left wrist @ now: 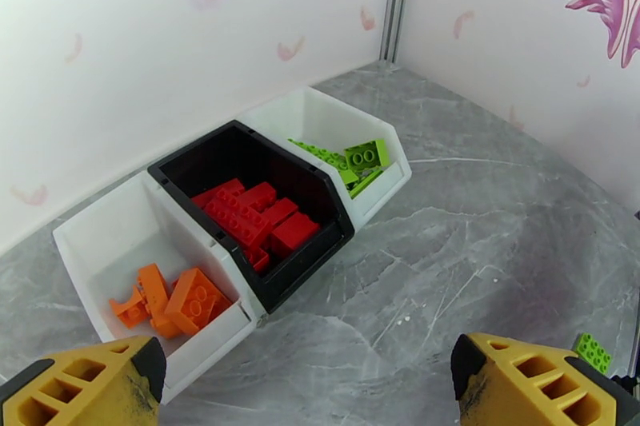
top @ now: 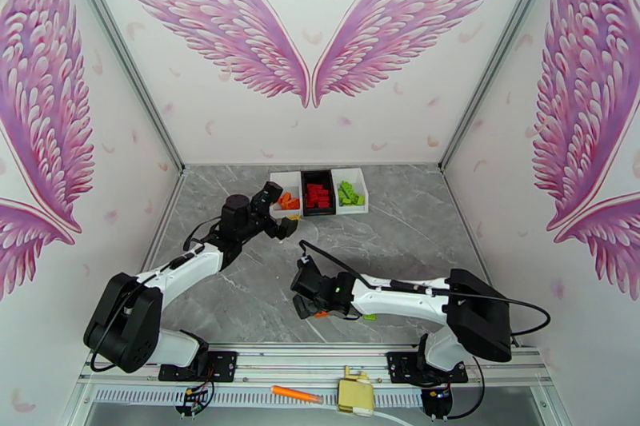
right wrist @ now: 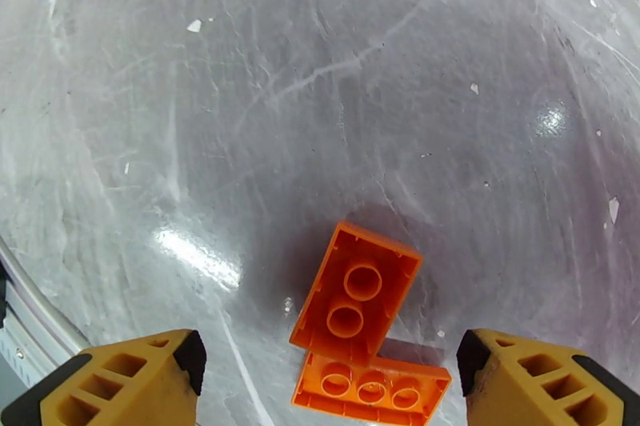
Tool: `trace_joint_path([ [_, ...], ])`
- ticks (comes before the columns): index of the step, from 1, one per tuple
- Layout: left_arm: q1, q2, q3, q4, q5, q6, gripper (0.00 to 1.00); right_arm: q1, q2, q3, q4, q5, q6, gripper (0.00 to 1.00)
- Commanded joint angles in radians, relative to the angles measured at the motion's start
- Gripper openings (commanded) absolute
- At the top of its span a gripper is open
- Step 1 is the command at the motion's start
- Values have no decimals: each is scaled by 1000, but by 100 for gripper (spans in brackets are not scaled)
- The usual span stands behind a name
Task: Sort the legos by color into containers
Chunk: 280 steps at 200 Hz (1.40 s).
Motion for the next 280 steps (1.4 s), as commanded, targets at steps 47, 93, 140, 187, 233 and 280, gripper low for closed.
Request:
trace_joint_path([
  [47,-5,25,46,15,15,-29,99,-15,87,56,-60,2,29,63],
  [93,-12,28,52,12,13,-31,99,-30,110,58,-41,-11,11,42],
  [140,-28,0,55,-19,-6,-29,99,-51,84,43,-10,-17,1,24],
  [187,-38,-95,0,-26,-68,-45,99,-78,-5,19,36,17,-7,22],
  [233,-47,-225,-65,-89,-123,-52,99,-171,-90,9,131,56,-91,22],
  [280,-70,-374,-132,-201,-212,-48,99,-314,-72,79,254,29,-229,22],
])
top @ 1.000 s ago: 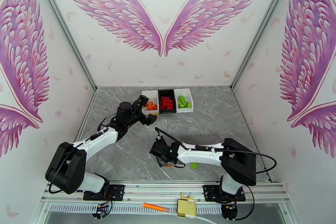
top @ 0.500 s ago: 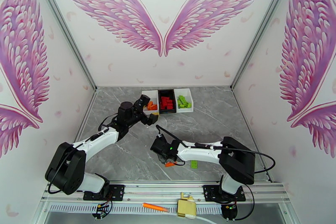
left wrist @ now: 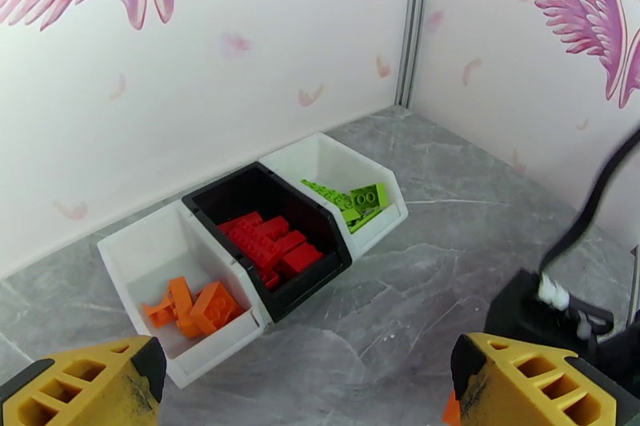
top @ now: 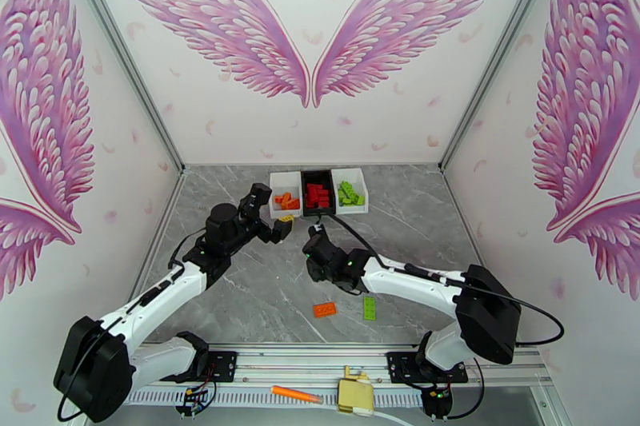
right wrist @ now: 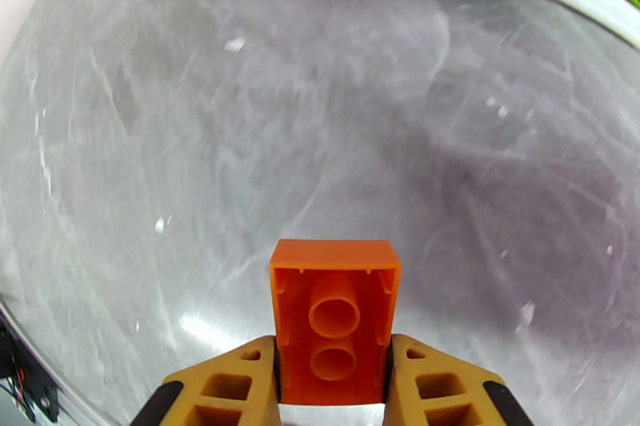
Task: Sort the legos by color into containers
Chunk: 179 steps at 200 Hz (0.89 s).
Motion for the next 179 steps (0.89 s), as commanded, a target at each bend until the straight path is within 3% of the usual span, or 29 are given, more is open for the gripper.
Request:
trace_joint_path([
  [1,-15,-76,-42,-93,-63,-2,99,-64,7,59,99,-2,-105,22],
  [39,-35,-159,-96,-144,-87,-21,99,-166,93,159,202,-47,-220,21],
  [80,-123,-198,-146,-162,-142,-20,99,-236,266,315,321,-100,-259,20],
  [146,-194,-243,-227,-187,-159,-37,99,-279,590,649,357,-147,-281,21],
  [179,-224,-254,-245,-185,-163,-20,99,-298,744,839,290,-160,-277,23],
])
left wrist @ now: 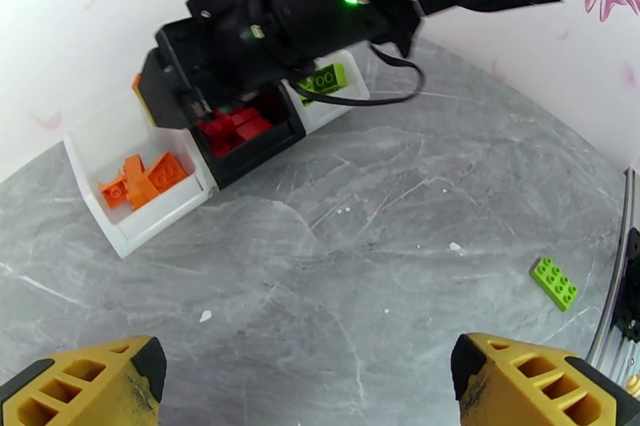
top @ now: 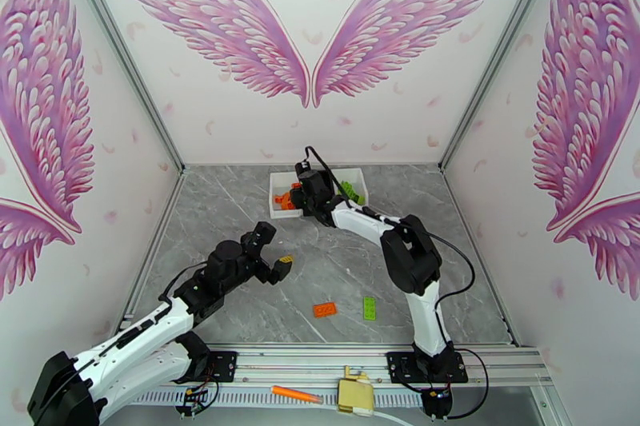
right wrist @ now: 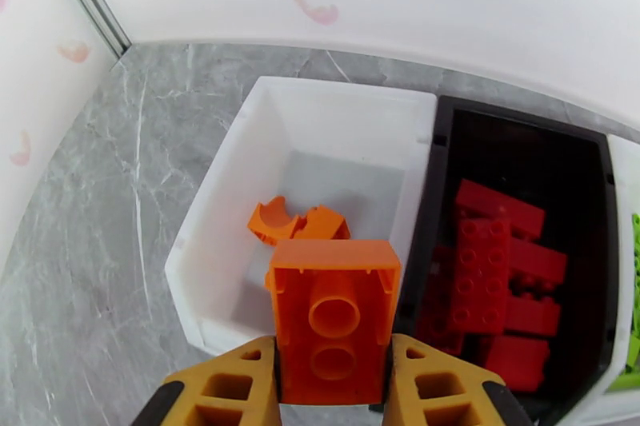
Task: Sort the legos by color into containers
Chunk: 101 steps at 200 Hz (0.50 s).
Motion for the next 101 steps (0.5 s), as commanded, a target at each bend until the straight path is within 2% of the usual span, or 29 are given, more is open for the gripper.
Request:
trace_joint_path([
  [1,-20,-18,-16,-18,-8,7,99,-22,94,124,-37,-26,-16,23],
  [14,-31,-13,-15,-13,-9,16,99,-29,123,167,-56,-36,-17,29],
  [34,-51,3,-8,-12,-6,26,99,-30,112,177,-54,-46,-29,47],
  [51,-72,24,-2,-11,5,26,99,-32,74,149,-47,-53,-34,59],
  [76,-126,54,-6,12,5,21,99,-43,-25,44,-3,-67,-11,67],
  [101,-216,84,-18,40,-32,18,99,-57,-136,-98,73,-62,6,73],
])
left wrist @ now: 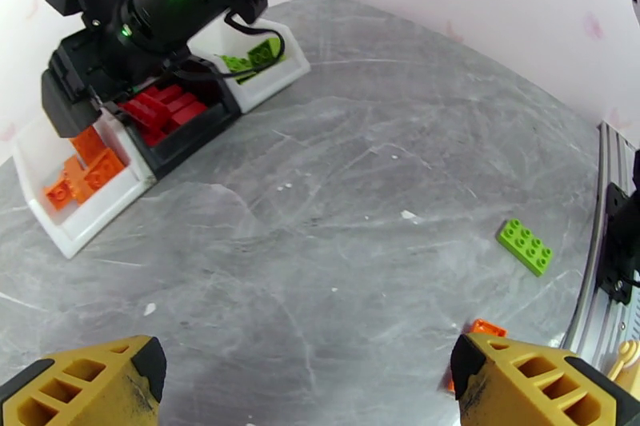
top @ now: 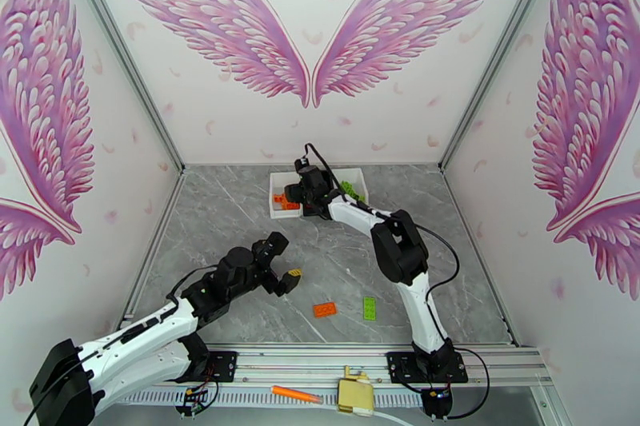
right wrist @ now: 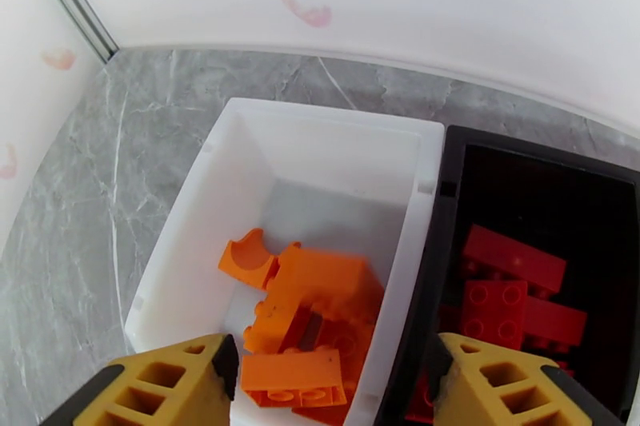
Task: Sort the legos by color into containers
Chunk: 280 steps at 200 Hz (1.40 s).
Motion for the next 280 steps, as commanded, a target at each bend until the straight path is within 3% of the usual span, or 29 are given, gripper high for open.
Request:
trace_joint_path([
  [1,-71,26,-19,40,-28,2,99,-21,-151,-103,87,-9,19,73],
  [65,-293,188,10,52,-96,43,99,-74,-343,-363,180,77,27,80],
  [98,-354,301,44,45,-76,78,99,-98,-381,-419,189,94,30,80],
  [183,-336,550,158,-15,-28,159,93,-106,-376,-435,185,90,38,80],
  [228,-281,610,206,-56,89,196,73,-109,-381,-440,180,91,28,81],
  [280,-255,650,217,-59,116,196,54,-110,-400,-467,185,97,31,81],
])
